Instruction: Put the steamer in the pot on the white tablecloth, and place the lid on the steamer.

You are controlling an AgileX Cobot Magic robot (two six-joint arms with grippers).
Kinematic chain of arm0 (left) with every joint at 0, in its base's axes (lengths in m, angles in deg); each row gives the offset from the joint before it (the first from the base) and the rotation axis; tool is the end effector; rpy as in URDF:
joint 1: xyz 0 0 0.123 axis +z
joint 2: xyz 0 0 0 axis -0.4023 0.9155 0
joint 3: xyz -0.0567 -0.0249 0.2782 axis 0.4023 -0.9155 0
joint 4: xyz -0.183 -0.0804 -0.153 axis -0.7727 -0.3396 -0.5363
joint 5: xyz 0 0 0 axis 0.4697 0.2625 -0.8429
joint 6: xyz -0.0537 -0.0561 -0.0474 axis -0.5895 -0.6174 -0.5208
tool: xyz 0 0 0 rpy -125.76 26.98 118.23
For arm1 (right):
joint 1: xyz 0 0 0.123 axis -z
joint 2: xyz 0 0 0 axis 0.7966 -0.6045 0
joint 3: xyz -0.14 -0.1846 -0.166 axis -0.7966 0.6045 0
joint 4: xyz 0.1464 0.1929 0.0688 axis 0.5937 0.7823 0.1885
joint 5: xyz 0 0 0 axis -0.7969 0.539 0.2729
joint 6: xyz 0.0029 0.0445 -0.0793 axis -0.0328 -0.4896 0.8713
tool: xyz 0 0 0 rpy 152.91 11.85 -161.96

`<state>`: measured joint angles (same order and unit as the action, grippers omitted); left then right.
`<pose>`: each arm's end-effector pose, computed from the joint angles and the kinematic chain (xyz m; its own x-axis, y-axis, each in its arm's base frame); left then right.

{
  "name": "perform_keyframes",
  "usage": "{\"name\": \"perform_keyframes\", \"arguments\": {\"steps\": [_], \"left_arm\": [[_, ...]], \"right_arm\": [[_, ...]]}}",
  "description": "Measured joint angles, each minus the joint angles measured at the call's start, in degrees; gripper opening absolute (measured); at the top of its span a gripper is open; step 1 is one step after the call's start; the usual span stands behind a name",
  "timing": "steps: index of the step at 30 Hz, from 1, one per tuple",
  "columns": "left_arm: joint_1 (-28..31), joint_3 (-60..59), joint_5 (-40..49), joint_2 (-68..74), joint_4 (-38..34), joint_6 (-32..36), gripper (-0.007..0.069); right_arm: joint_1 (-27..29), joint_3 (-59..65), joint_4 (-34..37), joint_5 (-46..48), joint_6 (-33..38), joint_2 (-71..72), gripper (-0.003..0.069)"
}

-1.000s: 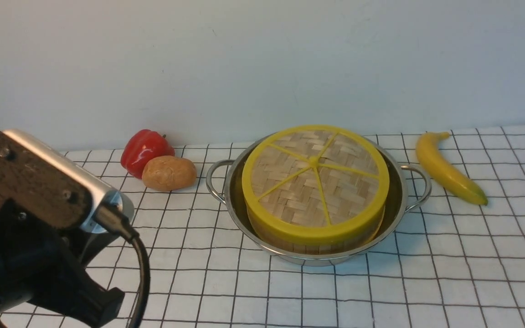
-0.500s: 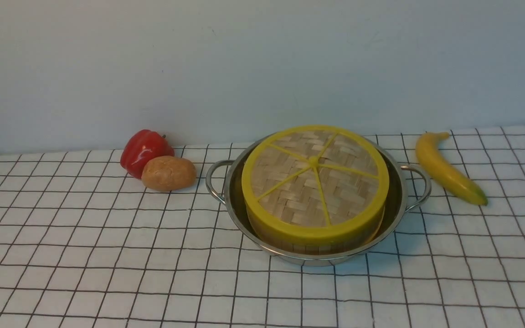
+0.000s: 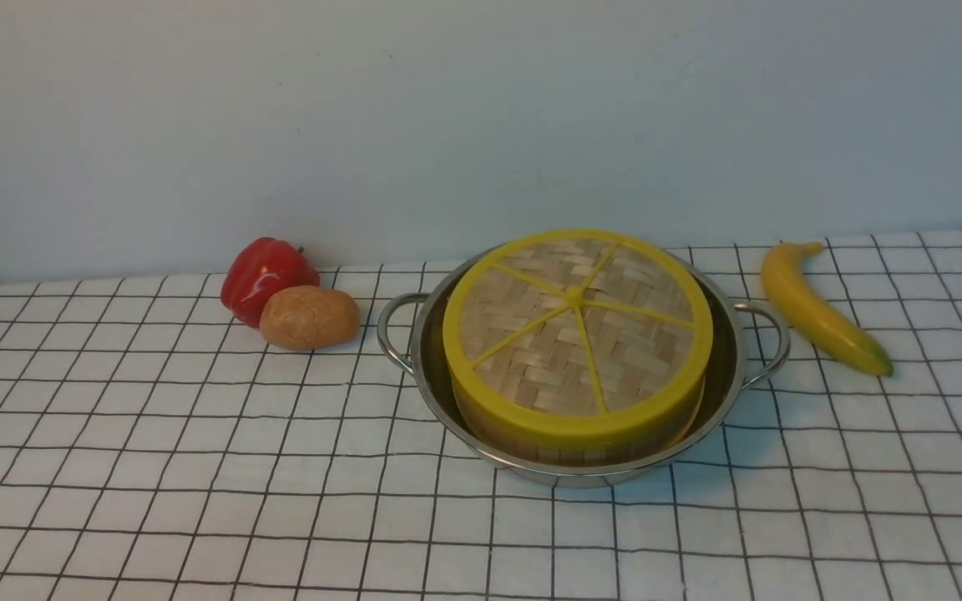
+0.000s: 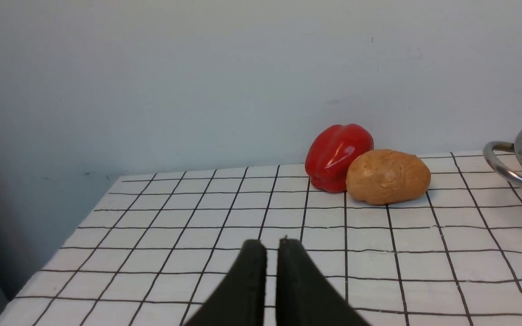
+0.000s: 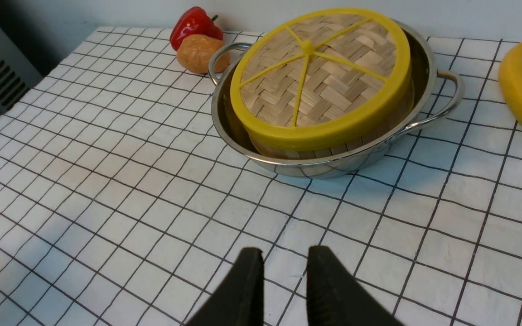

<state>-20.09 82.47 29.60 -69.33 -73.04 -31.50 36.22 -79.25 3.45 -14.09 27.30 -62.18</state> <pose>0.0563 0.0076 0.1942 -0.1117 0.0850 -0.9901 -0.0969 0.9907 0.0960 0.0205 0.0342 0.3402 -0.6244 0.0487 -0.7796 -0.3749 0.8569 0.3538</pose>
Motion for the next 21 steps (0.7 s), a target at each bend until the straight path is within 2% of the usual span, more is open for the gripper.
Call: {"name": "perform_keyframes", "arguments": {"steps": [15, 18, 20, 21], "left_arm": [[0.00, 0.00, 0.00, 0.00, 0.12, 0.00, 0.0069], [0.00, 0.00, 0.00, 0.00, 0.12, 0.00, 0.0075], [0.00, 0.00, 0.00, 0.00, 0.12, 0.00, 0.0075], [0.00, 0.00, 0.00, 0.00, 0.12, 0.00, 0.0076]], "right_arm": [[0.00, 0.00, 0.05, -0.87, 0.00, 0.00, 0.0212], [0.76, 1.04, -1.85, -6.23, 0.28, 0.32, 0.0220], [3.78, 3.56, -4.72, -13.65, 1.72, 1.27, 0.0225], [4.17, 4.21, -4.98, -14.40, 1.86, 1.53, 0.0225]]}}
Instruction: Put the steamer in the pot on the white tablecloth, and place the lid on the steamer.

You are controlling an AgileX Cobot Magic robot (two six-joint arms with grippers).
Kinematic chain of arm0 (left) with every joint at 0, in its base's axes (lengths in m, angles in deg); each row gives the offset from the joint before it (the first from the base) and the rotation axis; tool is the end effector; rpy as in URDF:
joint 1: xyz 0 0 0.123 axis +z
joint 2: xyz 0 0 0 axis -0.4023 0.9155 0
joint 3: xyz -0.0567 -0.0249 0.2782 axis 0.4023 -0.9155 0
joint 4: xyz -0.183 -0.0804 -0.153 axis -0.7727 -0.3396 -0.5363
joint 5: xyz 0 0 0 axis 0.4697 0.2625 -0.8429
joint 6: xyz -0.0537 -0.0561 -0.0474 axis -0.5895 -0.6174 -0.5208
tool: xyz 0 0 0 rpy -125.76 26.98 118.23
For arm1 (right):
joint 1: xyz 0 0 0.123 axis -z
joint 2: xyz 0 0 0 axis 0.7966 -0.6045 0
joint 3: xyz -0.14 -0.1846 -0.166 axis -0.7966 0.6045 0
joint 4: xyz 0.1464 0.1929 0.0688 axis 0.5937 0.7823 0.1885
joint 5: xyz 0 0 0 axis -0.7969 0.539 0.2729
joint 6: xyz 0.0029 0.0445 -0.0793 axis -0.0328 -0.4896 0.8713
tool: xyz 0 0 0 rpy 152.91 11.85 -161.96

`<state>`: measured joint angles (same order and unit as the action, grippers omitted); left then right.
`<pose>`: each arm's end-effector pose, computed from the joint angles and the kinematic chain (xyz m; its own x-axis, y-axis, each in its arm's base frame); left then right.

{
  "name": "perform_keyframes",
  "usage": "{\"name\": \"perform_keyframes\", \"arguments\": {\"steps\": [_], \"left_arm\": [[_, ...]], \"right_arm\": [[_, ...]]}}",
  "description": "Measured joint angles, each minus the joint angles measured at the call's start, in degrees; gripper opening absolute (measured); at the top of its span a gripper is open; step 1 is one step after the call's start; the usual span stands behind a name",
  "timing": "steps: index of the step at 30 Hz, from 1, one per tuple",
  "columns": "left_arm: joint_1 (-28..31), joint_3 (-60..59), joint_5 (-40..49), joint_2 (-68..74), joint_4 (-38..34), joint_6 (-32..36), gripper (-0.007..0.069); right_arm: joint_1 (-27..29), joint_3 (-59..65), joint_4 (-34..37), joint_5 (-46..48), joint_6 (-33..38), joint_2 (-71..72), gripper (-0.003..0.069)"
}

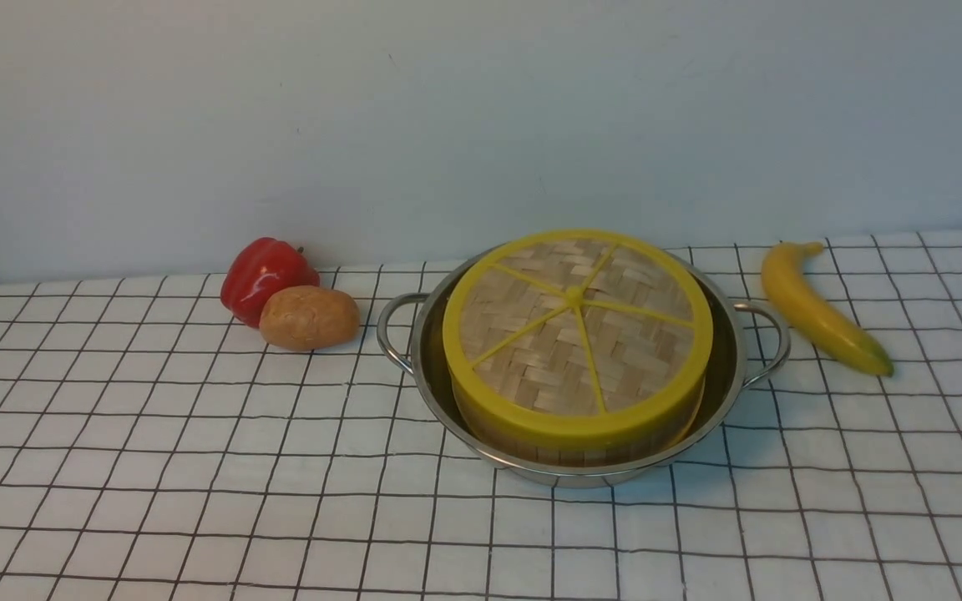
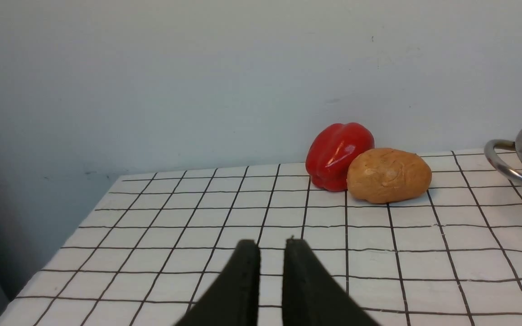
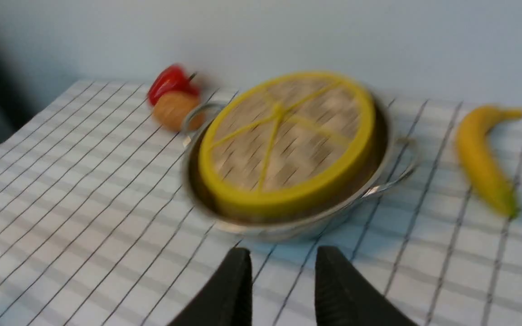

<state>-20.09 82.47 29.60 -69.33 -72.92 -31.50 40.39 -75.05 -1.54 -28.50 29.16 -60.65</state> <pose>0.0563 0.0077 0.1942 -0.1119 0.0871 -0.9899 -0.0970 0.9904 0.0981 0.0377 0.0256 0.3376 -0.4308 0.1187 -0.8946 -0.2959 0.9179 0.2642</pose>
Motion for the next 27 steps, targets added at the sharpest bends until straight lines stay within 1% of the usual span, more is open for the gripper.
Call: {"name": "perform_keyframes", "arguments": {"steps": [2, 3, 4, 5, 6, 7, 9, 10, 14, 18, 27], "left_arm": [[0.00, 0.00, 0.00, 0.00, 0.00, 0.00, 0.0084], [0.00, 0.00, 0.00, 0.00, 0.00, 0.00, 0.0085], [0.00, 0.00, 0.00, 0.00, 0.00, 0.00, 0.0085], [0.00, 0.00, 0.00, 0.00, 0.00, 0.00, 0.0089], [0.00, 0.00, 0.00, 0.00, 0.00, 0.00, 0.0090], [0.00, 0.00, 0.00, 0.00, 0.00, 0.00, 0.0096], [0.00, 0.00, 0.00, 0.00, 0.00, 0.00, 0.0096], [0.00, 0.00, 0.00, 0.00, 0.02, 0.00, 0.0096], [0.00, 0.00, 0.00, 0.00, 0.02, 0.00, 0.0107], [0.00, 0.00, 0.00, -0.15, 0.02, 0.00, 0.0116], [0.00, 0.00, 0.00, -0.15, 0.02, 0.00, 0.0128]], "right_arm": [[3.36, 3.29, -2.70, -7.00, 1.15, 1.29, 0.0227], [5.67, 6.92, -5.05, -11.99, 1.79, 2.78, 0.0230], [6.24, 8.07, -5.77, -13.22, 1.93, 3.54, 0.0231], [8.42, 13.63, -8.89, -17.84, 2.32, 5.79, 0.0234], [8.82, 14.89, -9.49, -18.77, 2.32, 6.39, 0.0234], [10.14, 20.53, -11.72, -22.23, 2.32, 9.16, 0.0237], [10.69, 23.43, -12.87, -24.43, 2.32, 10.72, 0.0238], [11.26, 27.03, -13.98, -28.22, 2.32, 12.86, 0.0239], [11.44, 34.53, -15.18, -35.92, 2.32, 16.84, 0.0240], [11.44, 37.69, -15.18, -37.01, 2.32, 17.01, 0.0239], [11.44, 37.93, -15.18, -35.73, 2.32, 17.01, 0.0240]]}}
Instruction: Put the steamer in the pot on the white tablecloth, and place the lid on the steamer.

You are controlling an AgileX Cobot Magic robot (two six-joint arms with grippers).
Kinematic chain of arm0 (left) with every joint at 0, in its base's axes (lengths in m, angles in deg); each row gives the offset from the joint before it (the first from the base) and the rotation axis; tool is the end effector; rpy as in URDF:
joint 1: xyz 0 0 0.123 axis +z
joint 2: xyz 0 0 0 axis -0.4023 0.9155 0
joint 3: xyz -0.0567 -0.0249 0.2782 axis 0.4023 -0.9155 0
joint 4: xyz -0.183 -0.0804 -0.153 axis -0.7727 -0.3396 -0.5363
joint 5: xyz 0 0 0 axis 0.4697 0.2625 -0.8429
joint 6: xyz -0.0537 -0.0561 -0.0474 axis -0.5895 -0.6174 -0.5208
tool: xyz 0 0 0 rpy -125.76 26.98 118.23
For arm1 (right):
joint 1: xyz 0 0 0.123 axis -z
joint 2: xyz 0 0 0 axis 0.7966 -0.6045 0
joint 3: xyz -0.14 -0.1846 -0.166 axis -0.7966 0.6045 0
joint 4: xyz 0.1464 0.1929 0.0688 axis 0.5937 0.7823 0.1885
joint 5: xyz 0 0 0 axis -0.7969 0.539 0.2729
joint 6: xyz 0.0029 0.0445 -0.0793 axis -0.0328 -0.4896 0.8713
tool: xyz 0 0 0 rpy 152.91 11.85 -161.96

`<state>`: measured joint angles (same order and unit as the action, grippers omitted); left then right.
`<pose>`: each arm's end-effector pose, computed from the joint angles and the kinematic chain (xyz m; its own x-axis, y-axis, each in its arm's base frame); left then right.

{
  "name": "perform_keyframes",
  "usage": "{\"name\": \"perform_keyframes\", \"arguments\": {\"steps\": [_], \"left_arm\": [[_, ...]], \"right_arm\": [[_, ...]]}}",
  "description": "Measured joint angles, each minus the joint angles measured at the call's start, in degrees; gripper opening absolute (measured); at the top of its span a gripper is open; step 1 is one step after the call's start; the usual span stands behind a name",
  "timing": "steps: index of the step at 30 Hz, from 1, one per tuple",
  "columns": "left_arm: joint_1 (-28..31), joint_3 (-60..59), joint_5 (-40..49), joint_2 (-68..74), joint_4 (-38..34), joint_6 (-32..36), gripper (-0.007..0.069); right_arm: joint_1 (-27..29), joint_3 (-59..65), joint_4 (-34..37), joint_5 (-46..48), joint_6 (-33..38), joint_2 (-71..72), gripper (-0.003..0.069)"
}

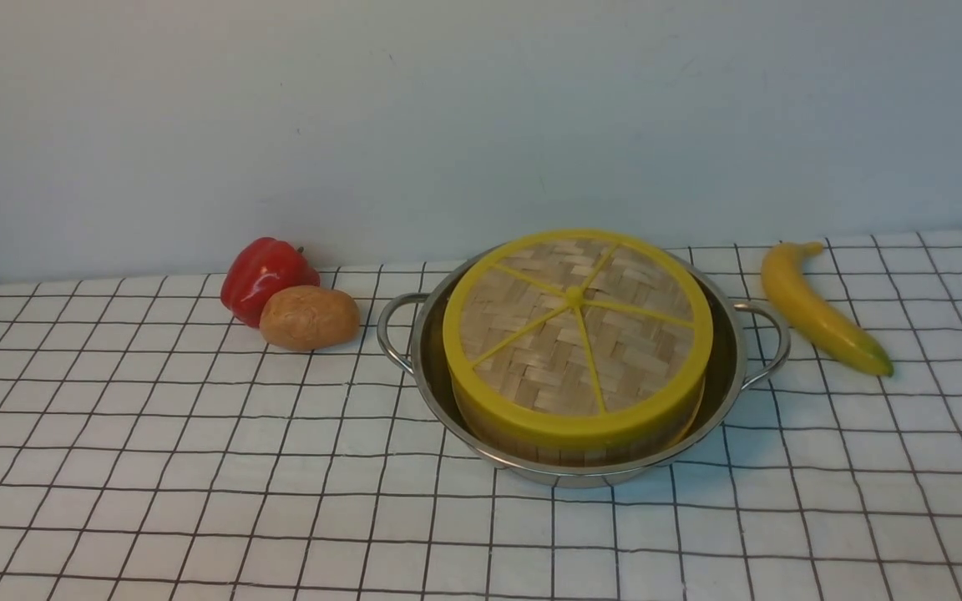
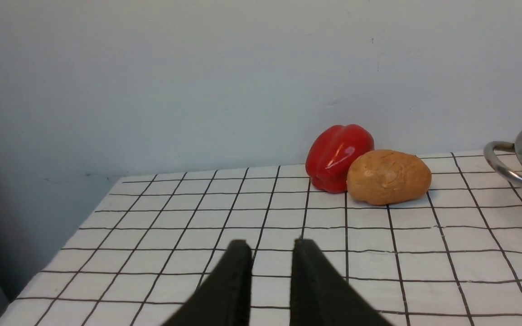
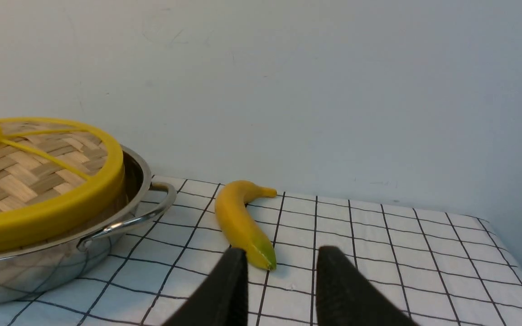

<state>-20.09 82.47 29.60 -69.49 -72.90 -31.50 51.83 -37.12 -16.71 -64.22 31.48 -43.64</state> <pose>0.0561 0.0077 0.1944 -0.1092 0.0876 -0.9902 -0.0973 0.9904 0.0983 0.0563 0.0007 0.1914 -0.1330 -0.0122 -0.9910 -0.0163 0.9998 -0.0101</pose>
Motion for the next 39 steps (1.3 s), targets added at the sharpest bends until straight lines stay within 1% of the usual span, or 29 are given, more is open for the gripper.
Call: {"name": "perform_keyframes", "arguments": {"steps": [39], "left_arm": [[0.00, 0.00, 0.00, 0.00, 0.00, 0.00, 0.0194]], "right_arm": [[0.00, 0.04, 0.00, 0.41, 0.00, 0.00, 0.0240]]}}
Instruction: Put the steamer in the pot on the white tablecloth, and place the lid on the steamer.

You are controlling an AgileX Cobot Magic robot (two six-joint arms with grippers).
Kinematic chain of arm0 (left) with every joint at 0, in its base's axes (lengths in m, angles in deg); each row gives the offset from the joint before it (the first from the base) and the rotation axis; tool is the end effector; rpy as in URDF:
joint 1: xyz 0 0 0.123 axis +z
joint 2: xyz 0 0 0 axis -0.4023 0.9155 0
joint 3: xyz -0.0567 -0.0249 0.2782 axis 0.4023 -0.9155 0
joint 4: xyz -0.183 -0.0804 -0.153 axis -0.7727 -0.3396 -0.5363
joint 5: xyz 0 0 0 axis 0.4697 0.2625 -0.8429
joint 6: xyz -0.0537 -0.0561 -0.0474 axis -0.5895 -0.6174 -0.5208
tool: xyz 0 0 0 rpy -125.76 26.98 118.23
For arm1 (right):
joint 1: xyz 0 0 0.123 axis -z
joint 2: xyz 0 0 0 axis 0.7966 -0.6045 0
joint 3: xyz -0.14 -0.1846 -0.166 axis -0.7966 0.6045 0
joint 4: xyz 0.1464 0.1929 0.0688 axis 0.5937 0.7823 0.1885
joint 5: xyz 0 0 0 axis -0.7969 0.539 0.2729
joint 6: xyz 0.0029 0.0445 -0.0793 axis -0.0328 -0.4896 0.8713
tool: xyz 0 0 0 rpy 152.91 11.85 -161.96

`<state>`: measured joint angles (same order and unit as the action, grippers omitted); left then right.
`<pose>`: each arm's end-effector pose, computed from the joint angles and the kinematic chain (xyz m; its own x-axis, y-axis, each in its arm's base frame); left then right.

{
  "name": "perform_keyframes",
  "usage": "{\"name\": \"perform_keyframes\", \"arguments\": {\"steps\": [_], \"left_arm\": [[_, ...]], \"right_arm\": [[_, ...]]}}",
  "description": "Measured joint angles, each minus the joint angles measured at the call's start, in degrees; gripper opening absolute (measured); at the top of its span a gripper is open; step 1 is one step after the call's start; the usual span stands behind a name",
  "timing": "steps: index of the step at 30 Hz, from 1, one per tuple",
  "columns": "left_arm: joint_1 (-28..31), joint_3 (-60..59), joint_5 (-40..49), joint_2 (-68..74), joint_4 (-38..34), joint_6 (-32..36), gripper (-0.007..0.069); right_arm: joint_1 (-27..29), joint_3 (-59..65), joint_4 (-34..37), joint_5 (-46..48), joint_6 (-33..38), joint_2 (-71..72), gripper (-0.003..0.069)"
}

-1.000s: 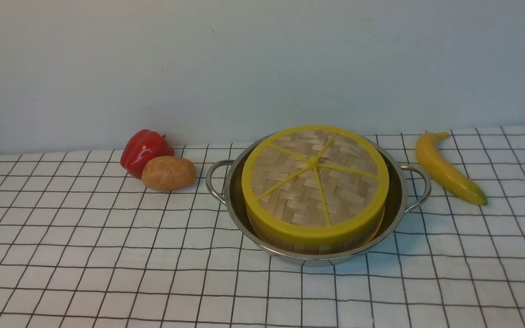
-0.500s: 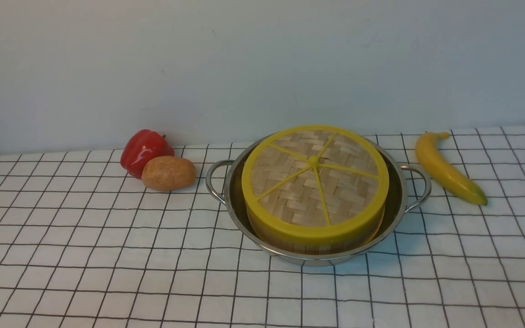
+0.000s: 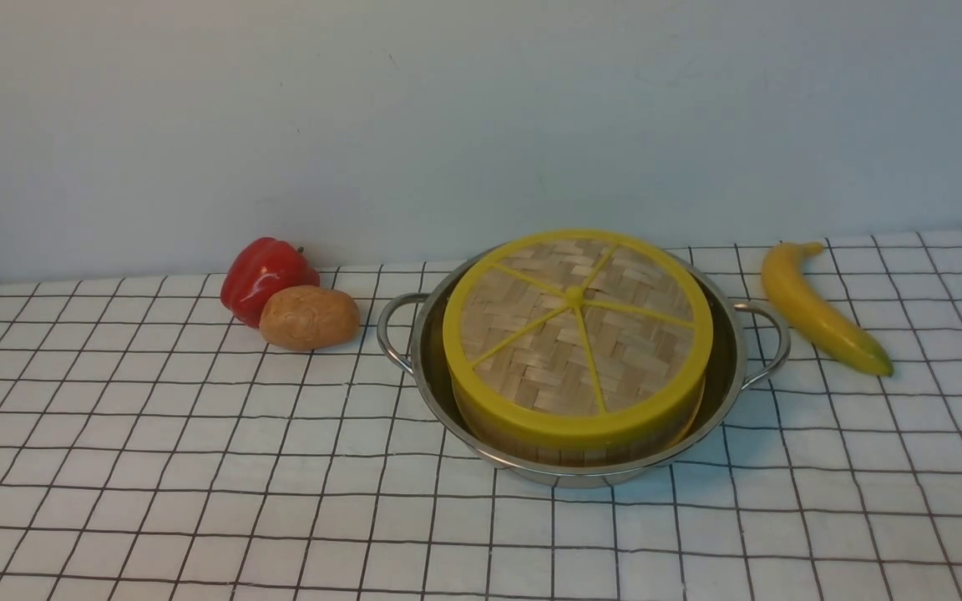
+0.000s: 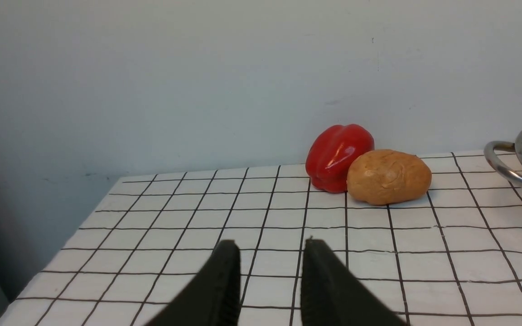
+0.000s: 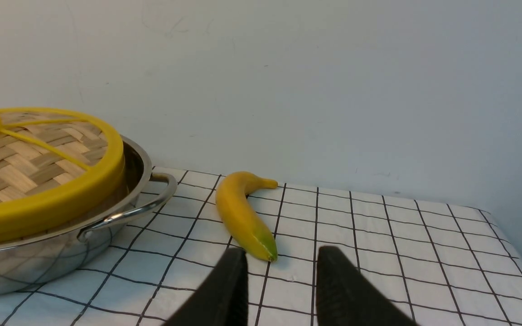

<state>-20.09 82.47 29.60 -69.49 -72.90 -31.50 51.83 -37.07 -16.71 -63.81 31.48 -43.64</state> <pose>0.0561 0.0077 0.1944 -0.1092 0.0876 -0.9902 -0.0973 0.9904 0.0983 0.0563 0.0007 0.1905 -0.1409 -0.0123 -0.9899 -0.0163 0.9998 -0.0101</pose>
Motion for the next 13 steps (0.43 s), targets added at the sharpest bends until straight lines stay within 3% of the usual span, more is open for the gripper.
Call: {"name": "perform_keyframes", "arguments": {"steps": [13], "left_arm": [[0.00, 0.00, 0.00, 0.00, 0.00, 0.00, 0.0213]], "right_arm": [[0.00, 0.00, 0.00, 0.00, 0.00, 0.00, 0.0240]]}}
